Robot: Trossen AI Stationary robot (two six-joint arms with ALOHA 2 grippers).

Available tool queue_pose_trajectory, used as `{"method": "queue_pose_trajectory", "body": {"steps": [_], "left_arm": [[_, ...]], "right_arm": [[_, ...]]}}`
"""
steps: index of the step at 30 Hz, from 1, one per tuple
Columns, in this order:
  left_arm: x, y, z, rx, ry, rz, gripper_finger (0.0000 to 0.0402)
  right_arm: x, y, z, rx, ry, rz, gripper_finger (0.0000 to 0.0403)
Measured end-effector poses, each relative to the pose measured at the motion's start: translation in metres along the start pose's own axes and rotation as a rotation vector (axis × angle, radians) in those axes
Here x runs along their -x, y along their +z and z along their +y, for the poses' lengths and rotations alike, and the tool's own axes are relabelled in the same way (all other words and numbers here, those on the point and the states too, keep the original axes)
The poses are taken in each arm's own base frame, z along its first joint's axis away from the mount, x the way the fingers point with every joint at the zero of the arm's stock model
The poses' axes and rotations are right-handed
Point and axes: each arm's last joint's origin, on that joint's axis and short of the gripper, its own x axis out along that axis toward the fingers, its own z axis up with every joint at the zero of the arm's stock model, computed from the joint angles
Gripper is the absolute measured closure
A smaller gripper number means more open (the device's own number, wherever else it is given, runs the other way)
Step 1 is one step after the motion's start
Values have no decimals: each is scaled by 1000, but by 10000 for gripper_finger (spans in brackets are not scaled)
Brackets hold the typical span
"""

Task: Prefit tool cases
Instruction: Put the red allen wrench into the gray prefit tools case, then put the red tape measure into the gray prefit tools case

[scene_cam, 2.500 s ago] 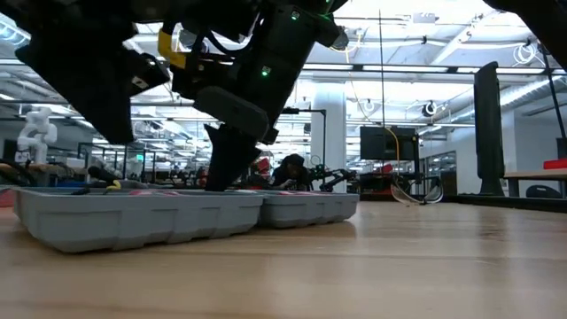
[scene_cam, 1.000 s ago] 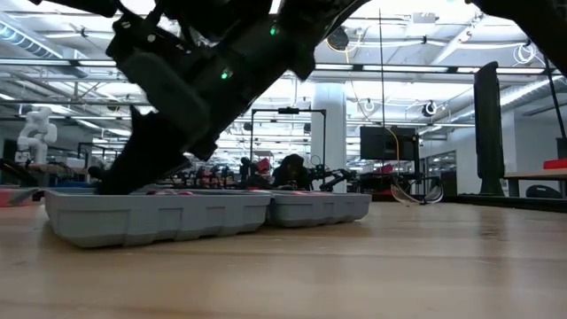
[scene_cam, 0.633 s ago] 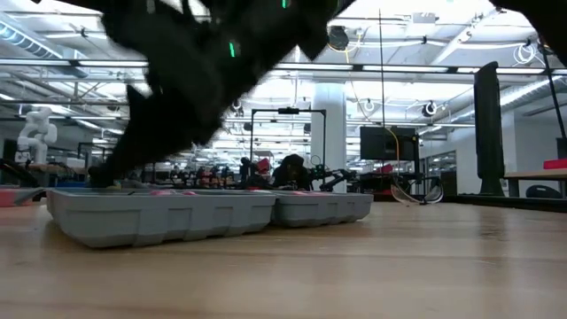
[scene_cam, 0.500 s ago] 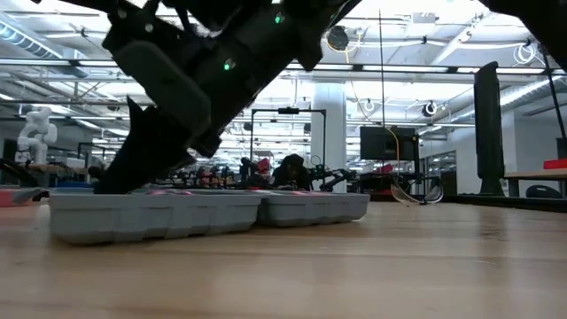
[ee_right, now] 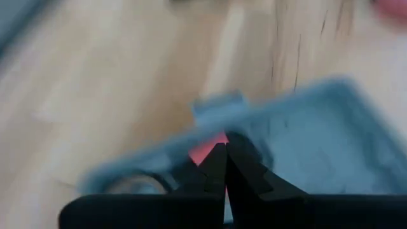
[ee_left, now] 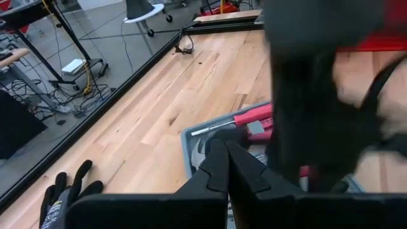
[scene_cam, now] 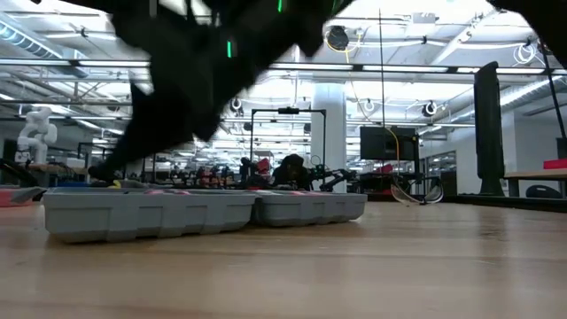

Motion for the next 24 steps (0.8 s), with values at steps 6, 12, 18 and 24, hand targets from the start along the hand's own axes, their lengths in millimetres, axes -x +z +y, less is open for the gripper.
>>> {"method": "queue_pose_trajectory", "body": {"steps": [6,12,18,24], "left_arm": [[-3,-6,0,1,0,0,401],[-5,-11,-1,11,0,0,401],[-5,-11,-1,27,0,0,401],[-5,-11,-1,27,0,0,401]], "right_arm": [[-26,-24,-14,-64,-1,65,403],[-6,-10,-10,-33,20,43,403],[18,16,-1,26,-45,-51,403],[-22,-21,-8,-47,-45,66,403]]}}
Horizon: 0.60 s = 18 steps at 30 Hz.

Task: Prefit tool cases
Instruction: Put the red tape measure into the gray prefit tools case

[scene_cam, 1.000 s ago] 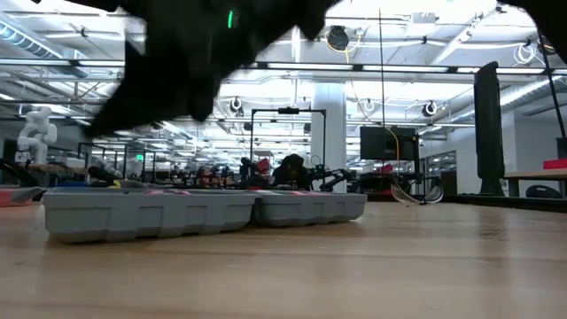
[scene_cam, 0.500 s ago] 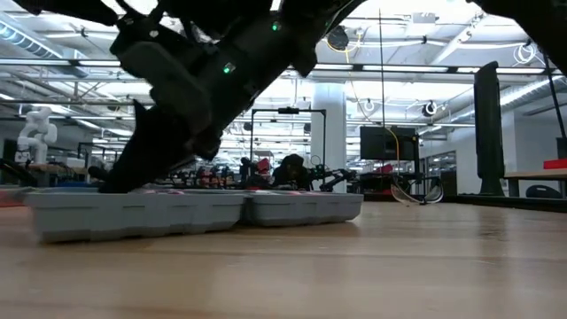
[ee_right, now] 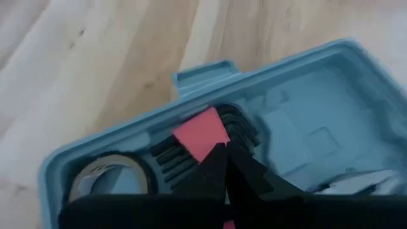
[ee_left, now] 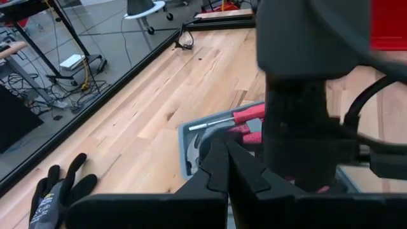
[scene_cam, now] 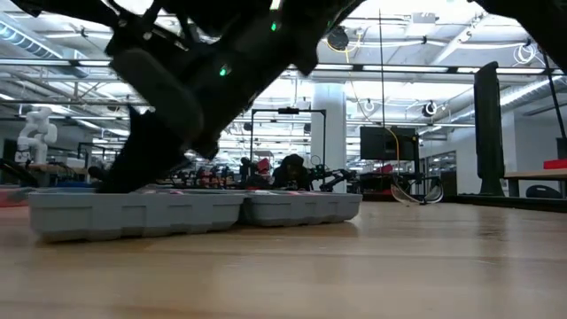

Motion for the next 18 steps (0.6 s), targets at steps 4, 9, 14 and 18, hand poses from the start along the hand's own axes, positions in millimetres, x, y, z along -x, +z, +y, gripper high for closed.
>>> {"method": "queue_pose_trajectory", "body": {"steps": [4,9,14,18], "left_arm": [[0,0,0,0,0,0,402],[0,0,0,1,2,-1,401],[0,0,0,1,3,-4,401],[0,0,-1,8,-9,14,401]], "right_arm": [[-10,-6,-6,-43,64,4,403],[4,6,-6,-20,52,-46,403],[46,37,-7,53,-37,-144,403],[81,44,-12,110,-116,-58,403]]}}
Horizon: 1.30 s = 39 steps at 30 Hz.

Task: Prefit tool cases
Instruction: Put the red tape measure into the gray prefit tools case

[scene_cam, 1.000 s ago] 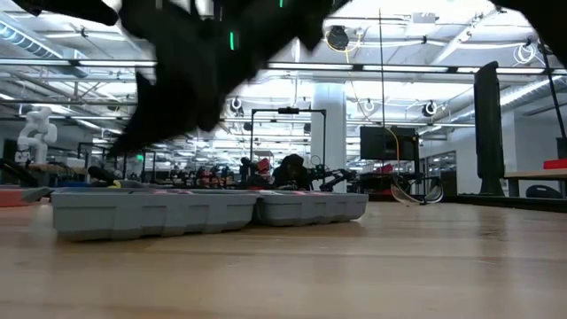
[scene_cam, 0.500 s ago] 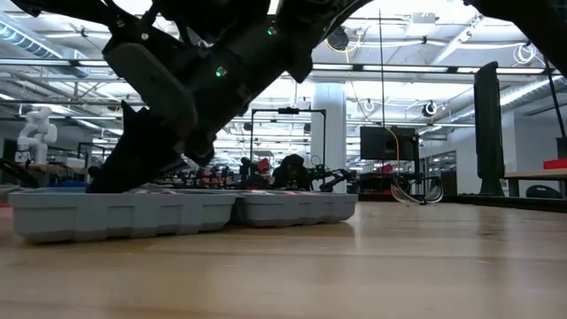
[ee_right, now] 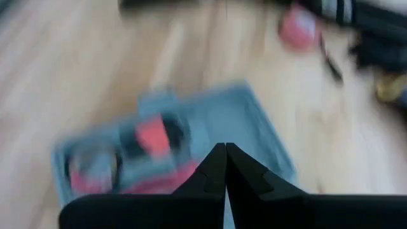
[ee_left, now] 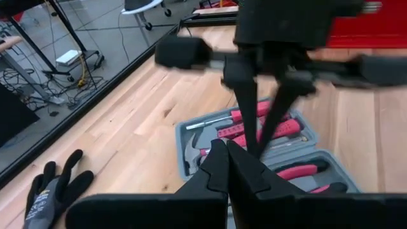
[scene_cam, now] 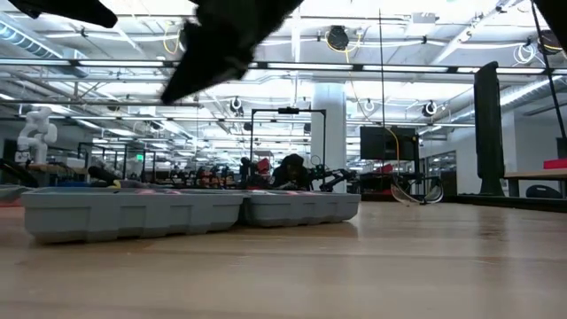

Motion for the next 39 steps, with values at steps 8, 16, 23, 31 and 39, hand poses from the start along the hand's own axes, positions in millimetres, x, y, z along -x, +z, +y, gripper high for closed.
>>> {"method": "queue_pose_trajectory", "body": {"steps": [8,16,23,31,39], "left_arm": [[-8,4,0,49,17,-1,401],[-37,14,16,3,158,43,401],[-52,18,48,-146,286,181,399],[-42,16,71,-91,171,527,330],[-34,8,84,-179,145,795,282]], "right_arm": [[30,-46,-32,-11,-11,363,403],[56,-116,-53,-155,-31,189,403],[71,-95,-63,-55,-88,-21,403],[73,-103,-74,-21,-123,67,358],[75,-114,-79,-144,-122,163,278]]}}
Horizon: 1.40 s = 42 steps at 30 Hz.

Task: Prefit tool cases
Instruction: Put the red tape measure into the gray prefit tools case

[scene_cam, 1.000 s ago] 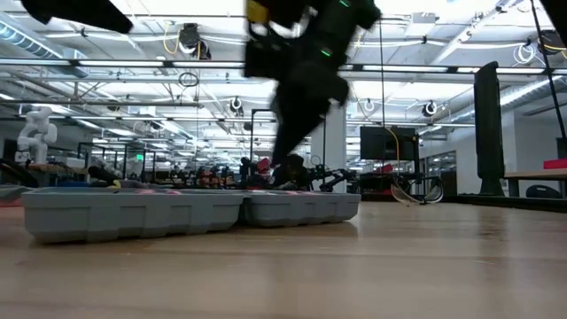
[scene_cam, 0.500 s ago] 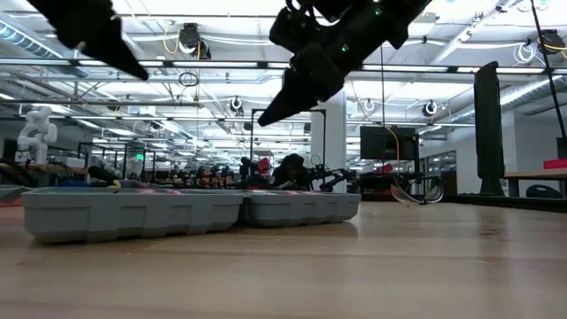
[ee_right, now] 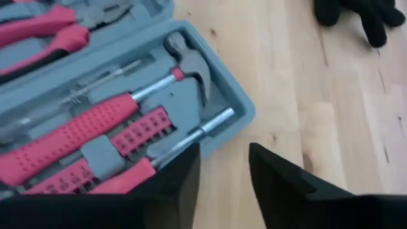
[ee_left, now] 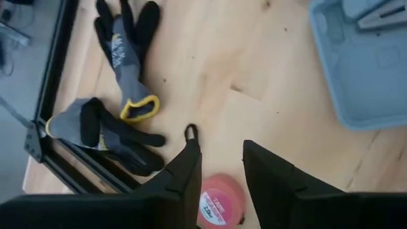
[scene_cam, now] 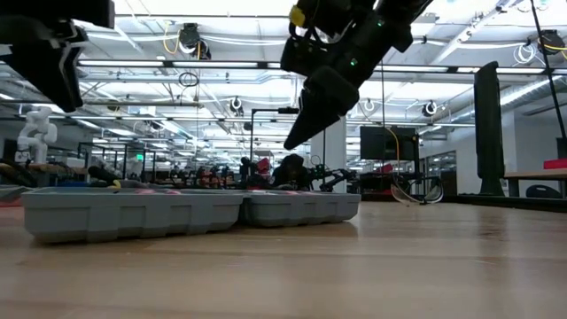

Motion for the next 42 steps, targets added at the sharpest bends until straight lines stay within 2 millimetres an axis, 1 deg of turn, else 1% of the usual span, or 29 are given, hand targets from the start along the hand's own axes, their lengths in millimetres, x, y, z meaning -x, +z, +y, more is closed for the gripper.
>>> {"method": "queue_pose_trajectory", "body": {"steps": [4,7,9,13,14,18,20,22,24,27,31,34,38,40,42], "left_arm": [[0,0,-1,-3,-21,21,281],[-2,-1,-1,68,-12,30,281],[-10,-5,4,206,31,81,281],[-32,-12,7,593,59,274,281],[-37,-13,5,637,44,300,281],[-54,-16,3,692,23,311,281],[-62,-16,0,724,-20,340,281],[-68,-17,-3,723,-72,384,281],[-71,-18,-6,728,-103,393,281],[-74,-22,-2,730,-56,415,281],[-74,-21,-2,747,-56,414,281],[-79,-19,-2,785,-29,433,281],[-87,-15,0,885,6,537,282],[-91,-12,2,944,38,549,289],[-93,-10,1,950,68,532,311]], "right_arm": [[0,3,1,-5,0,-32,247],[0,5,1,-15,8,-49,230],[0,5,1,-18,38,-53,219],[0,5,2,-25,51,-55,202],[0,5,2,-25,51,-57,197],[1,9,2,-27,48,-95,183],[1,11,1,-29,54,-115,179],[1,12,2,-30,69,-129,177],[1,13,3,-30,71,-133,176],[1,13,5,-29,75,-133,176],[2,14,9,-33,82,-143,176],[2,15,13,-31,89,-148,176],[3,16,18,-25,98,-155,176],[3,16,20,-21,101,-157,176],[3,16,21,-19,103,-158,176]]}}
